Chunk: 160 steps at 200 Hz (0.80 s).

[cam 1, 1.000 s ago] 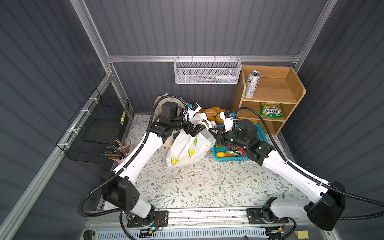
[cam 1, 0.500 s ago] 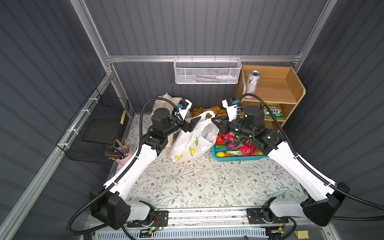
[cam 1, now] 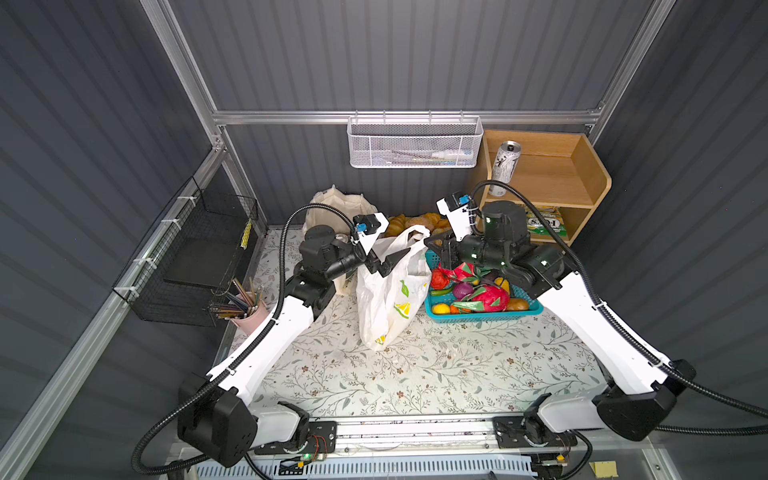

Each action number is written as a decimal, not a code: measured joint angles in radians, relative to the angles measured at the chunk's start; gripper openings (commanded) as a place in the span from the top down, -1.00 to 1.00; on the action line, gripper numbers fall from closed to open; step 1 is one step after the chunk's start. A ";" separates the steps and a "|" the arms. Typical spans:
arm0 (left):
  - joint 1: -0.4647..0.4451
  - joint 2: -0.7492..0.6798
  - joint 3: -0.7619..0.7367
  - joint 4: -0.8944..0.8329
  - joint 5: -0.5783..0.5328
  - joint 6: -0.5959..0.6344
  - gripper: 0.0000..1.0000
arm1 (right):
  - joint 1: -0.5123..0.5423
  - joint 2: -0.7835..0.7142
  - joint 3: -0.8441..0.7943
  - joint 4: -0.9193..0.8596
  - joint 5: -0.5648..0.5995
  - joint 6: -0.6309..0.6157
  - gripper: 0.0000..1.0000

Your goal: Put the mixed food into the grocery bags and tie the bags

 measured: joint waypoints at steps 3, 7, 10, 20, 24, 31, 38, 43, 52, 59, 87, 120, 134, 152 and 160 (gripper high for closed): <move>-0.001 0.004 0.005 0.001 0.006 -0.001 -0.99 | 0.003 0.002 0.000 -0.002 0.000 -0.002 1.00; -0.003 0.010 0.012 0.004 0.014 -0.004 -0.99 | 0.006 0.005 0.001 -0.006 0.000 -0.005 1.00; -0.004 0.014 0.017 0.005 0.021 -0.005 -0.99 | 0.007 0.006 0.002 -0.008 0.000 -0.005 1.00; -0.010 0.025 0.028 0.005 0.037 -0.010 -0.97 | 0.013 0.012 0.003 -0.009 0.000 -0.008 1.00; -0.012 0.027 0.030 0.005 0.043 -0.011 -0.95 | 0.016 0.013 0.003 -0.010 0.000 -0.009 1.00; -0.018 0.029 0.031 0.004 0.048 -0.014 -0.92 | 0.019 0.015 0.003 -0.011 0.000 -0.011 1.00; -0.023 0.029 0.031 -0.001 0.050 -0.016 -0.89 | 0.022 0.017 0.005 -0.013 0.001 -0.012 1.00; -0.027 0.029 0.031 -0.005 0.050 -0.016 -0.86 | 0.023 0.019 0.008 -0.016 0.001 -0.012 1.00; -0.035 0.028 0.029 -0.007 0.046 -0.017 -0.81 | 0.024 0.022 0.018 -0.016 0.001 -0.012 1.00; -0.041 0.027 0.025 -0.006 0.035 -0.018 -0.77 | 0.025 0.024 0.027 -0.015 0.001 -0.012 1.00; -0.065 0.011 -0.029 0.016 -0.046 -0.031 -0.53 | 0.029 0.024 0.058 -0.010 0.001 -0.011 1.00; -0.092 0.013 -0.062 0.032 -0.149 -0.048 -0.17 | 0.037 0.024 0.069 0.002 0.001 -0.009 1.00; -0.104 0.019 -0.062 0.047 -0.195 -0.056 -0.06 | 0.039 0.024 0.069 0.002 0.001 -0.007 1.00; -0.111 0.029 -0.062 0.068 -0.233 -0.060 -0.04 | 0.039 0.024 0.069 0.005 0.002 -0.005 1.00; -0.112 0.034 -0.066 0.074 -0.246 -0.064 -0.04 | 0.039 0.024 0.069 0.009 0.004 -0.005 1.00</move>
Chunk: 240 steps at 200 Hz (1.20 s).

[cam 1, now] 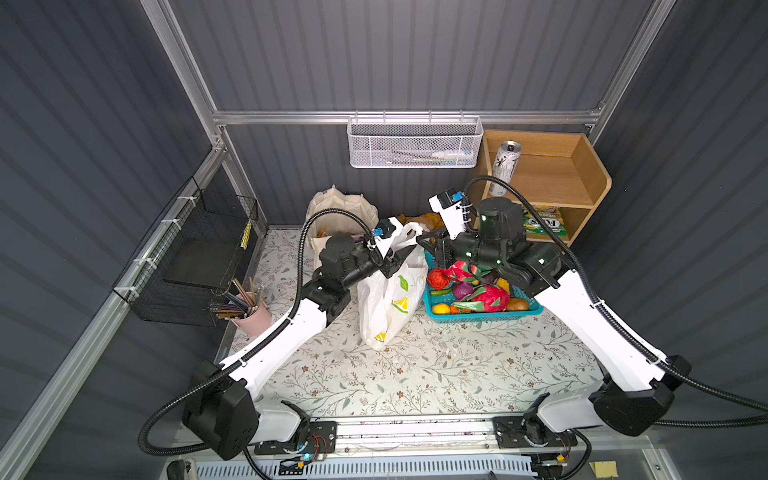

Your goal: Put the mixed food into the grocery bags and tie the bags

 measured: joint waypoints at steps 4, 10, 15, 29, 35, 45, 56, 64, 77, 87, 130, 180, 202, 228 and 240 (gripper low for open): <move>-0.002 0.002 -0.003 0.002 -0.006 -0.002 -0.04 | 0.000 0.000 0.000 0.002 0.000 0.000 1.00; -0.003 0.003 -0.010 0.006 -0.015 -0.006 -0.04 | 0.000 0.000 0.000 0.004 0.001 0.000 1.00; -0.003 0.003 -0.016 0.009 -0.022 -0.008 -0.05 | 0.000 0.000 0.000 0.006 0.002 0.000 1.00; -0.004 0.003 -0.037 0.016 -0.039 -0.019 -0.06 | 0.000 0.000 0.000 0.009 0.005 0.001 1.00; -0.004 0.003 -0.048 0.018 -0.047 -0.023 -0.06 | 0.000 0.000 0.000 0.010 0.005 0.001 1.00; -0.004 0.003 -0.067 0.023 -0.058 -0.027 -0.06 | 0.000 0.000 0.000 0.013 0.005 0.001 1.00; -0.004 0.004 -0.087 0.027 -0.070 -0.032 -0.06 | 0.000 0.000 0.000 0.016 0.005 0.002 1.00; -0.004 0.005 -0.095 0.029 -0.078 -0.034 -0.06 | 0.000 0.000 0.000 0.017 0.005 0.002 1.00; -0.004 0.007 -0.102 0.038 -0.089 -0.038 -0.05 | 0.000 0.000 0.000 0.022 0.005 0.005 1.00; -0.004 0.008 -0.110 0.050 -0.097 -0.044 -0.02 | 0.000 0.000 0.000 0.026 0.005 0.008 1.00; -0.005 0.008 -0.178 0.129 -0.160 -0.080 0.91 | 0.000 0.000 0.000 0.037 0.005 0.019 1.00; -0.008 0.000 -0.219 0.224 -0.239 -0.107 1.00 | -0.020 -0.015 -0.019 0.050 0.004 0.038 -0.13; -0.008 -0.020 -0.217 0.205 -0.249 -0.132 1.00 | -0.083 -0.055 -0.071 0.090 -0.003 0.075 -0.25; 0.005 -0.034 -0.157 0.098 -0.188 -0.127 1.00 | -0.179 -0.081 -0.112 0.124 -0.009 0.117 -0.44; 0.019 -0.039 -0.139 0.074 -0.119 -0.124 1.00 | -0.206 -0.076 -0.119 0.134 -0.015 0.122 -0.52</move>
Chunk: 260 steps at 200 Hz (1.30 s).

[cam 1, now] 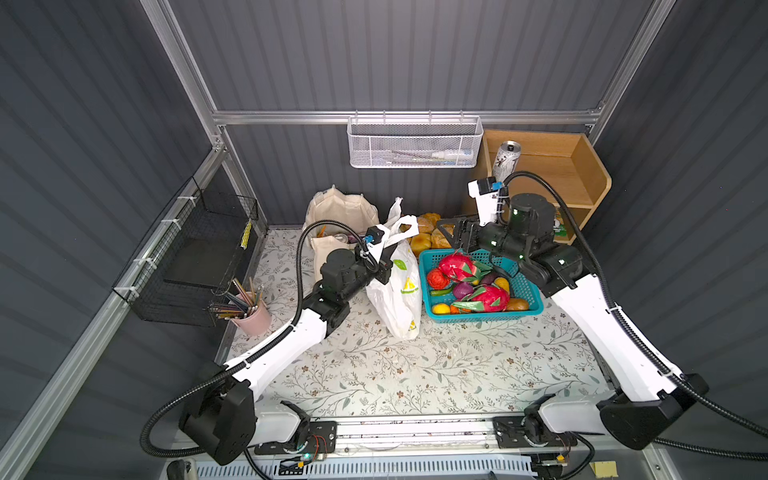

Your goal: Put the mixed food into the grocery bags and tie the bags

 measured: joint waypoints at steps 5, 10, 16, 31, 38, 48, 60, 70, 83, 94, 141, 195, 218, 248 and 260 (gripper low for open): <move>0.010 -0.003 0.002 -0.006 0.037 0.000 1.00 | -0.008 0.004 -0.002 0.002 -0.004 -0.005 -0.56; 0.023 -0.007 0.002 -0.011 0.076 0.000 1.00 | -0.012 0.010 -0.003 0.003 -0.010 -0.008 -0.58; 0.043 -0.011 0.002 -0.019 0.127 -0.004 1.00 | -0.015 0.019 -0.004 0.005 -0.014 -0.014 -0.62; 0.099 -0.013 0.004 -0.031 0.250 -0.023 1.00 | -0.015 0.050 -0.004 0.009 -0.043 -0.041 -0.70; 0.119 -0.013 0.004 -0.036 0.304 -0.031 1.00 | -0.015 0.066 -0.004 0.009 -0.056 -0.053 -0.74; 0.148 -0.013 0.004 -0.043 0.375 -0.043 1.00 | -0.014 0.092 -0.004 0.009 -0.073 -0.069 -0.78; 0.172 -0.013 0.005 -0.050 0.451 -0.057 1.00 | -0.014 0.119 -0.004 0.009 -0.088 -0.087 -0.83; 0.179 -0.013 0.011 -0.065 0.513 -0.065 1.00 | -0.014 0.140 -0.003 0.009 -0.098 -0.097 -0.86; 0.180 -0.013 0.016 -0.072 0.571 -0.073 1.00 | -0.014 0.168 0.003 0.008 -0.107 -0.103 -0.90; 0.180 -0.013 0.017 -0.073 0.612 -0.083 1.00 | -0.014 0.198 0.021 0.011 -0.113 -0.103 -0.95; 0.180 -0.013 0.017 -0.076 0.715 -0.129 1.00 | -0.014 0.331 0.122 0.044 -0.132 -0.098 -0.98; 0.180 -0.006 0.017 -0.061 0.760 -0.161 1.00 | -0.014 0.465 0.269 0.054 -0.146 -0.083 -0.98; 0.180 0.000 0.017 -0.060 0.768 -0.172 1.00 | -0.015 0.481 0.280 0.053 -0.143 -0.077 -0.97; 0.180 0.000 0.017 -0.059 0.775 -0.179 1.00 | -0.015 0.500 0.282 0.053 -0.140 -0.076 -0.97; 0.180 0.000 0.017 -0.058 0.777 -0.180 1.00 | -0.015 0.504 0.280 0.053 -0.138 -0.074 -0.92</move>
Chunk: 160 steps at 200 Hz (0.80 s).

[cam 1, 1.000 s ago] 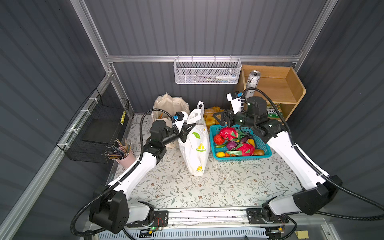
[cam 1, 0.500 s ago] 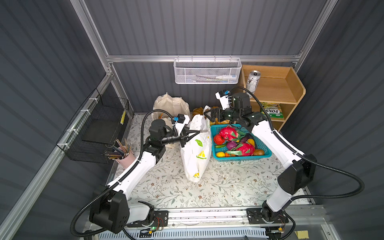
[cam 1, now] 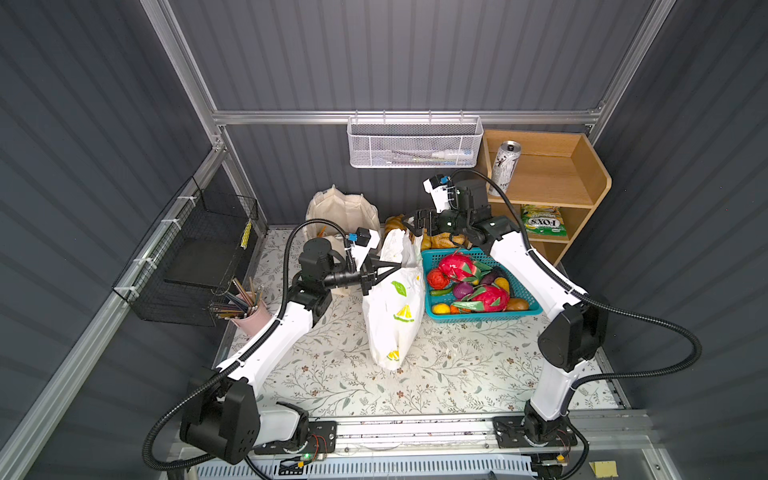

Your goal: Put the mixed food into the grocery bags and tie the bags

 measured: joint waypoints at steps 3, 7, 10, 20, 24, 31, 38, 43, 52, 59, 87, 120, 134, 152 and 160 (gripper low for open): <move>0.000 0.000 0.000 0.000 0.001 0.000 1.00 | 0.000 0.000 -0.002 0.001 0.000 0.000 -0.91; 0.000 0.000 0.000 0.001 0.001 0.000 1.00 | 0.000 0.000 -0.005 0.000 0.000 0.001 -0.90; 0.000 0.000 0.000 0.001 0.002 -0.001 1.00 | -0.001 0.000 -0.007 0.000 0.000 0.002 -0.89; 0.000 0.000 0.000 0.004 0.004 -0.004 1.00 | -0.003 0.000 -0.014 0.002 0.000 0.006 -0.85; 0.000 0.001 0.000 0.005 0.005 -0.004 1.00 | -0.003 0.000 -0.016 0.002 -0.001 0.006 -0.84; 0.000 0.001 0.000 0.008 0.005 -0.007 1.00 | -0.004 0.000 -0.020 0.002 -0.002 0.010 -0.83; 0.000 0.003 0.000 0.013 0.008 -0.008 1.00 | -0.005 0.002 -0.021 0.001 -0.003 0.014 -0.82; 0.000 0.003 0.000 0.019 0.008 -0.011 1.00 | -0.006 0.004 -0.021 0.002 -0.006 0.015 -0.82; 0.000 0.005 0.000 0.024 0.011 -0.013 1.00 | -0.006 0.010 -0.016 0.002 -0.012 0.019 -0.81; 0.000 0.006 0.000 0.027 0.013 -0.016 1.00 | -0.007 0.018 -0.007 0.002 -0.016 0.022 -0.81; 0.000 0.008 0.000 0.028 0.018 -0.026 1.00 | -0.010 0.063 0.024 0.005 -0.035 0.034 -0.69; 0.000 0.009 0.000 0.040 0.024 -0.038 1.00 | -0.010 0.089 0.032 0.009 -0.052 0.053 0.67; 0.000 0.011 0.000 0.051 0.027 -0.052 1.00 | -0.010 0.089 0.032 0.009 -0.054 0.055 1.00; 0.008 0.011 -0.009 0.074 0.017 -0.079 1.00 | -0.011 0.082 0.032 0.008 -0.047 0.060 1.00; 0.019 0.010 -0.019 0.090 -0.003 -0.098 1.00 | -0.011 0.071 0.032 0.005 -0.033 0.061 1.00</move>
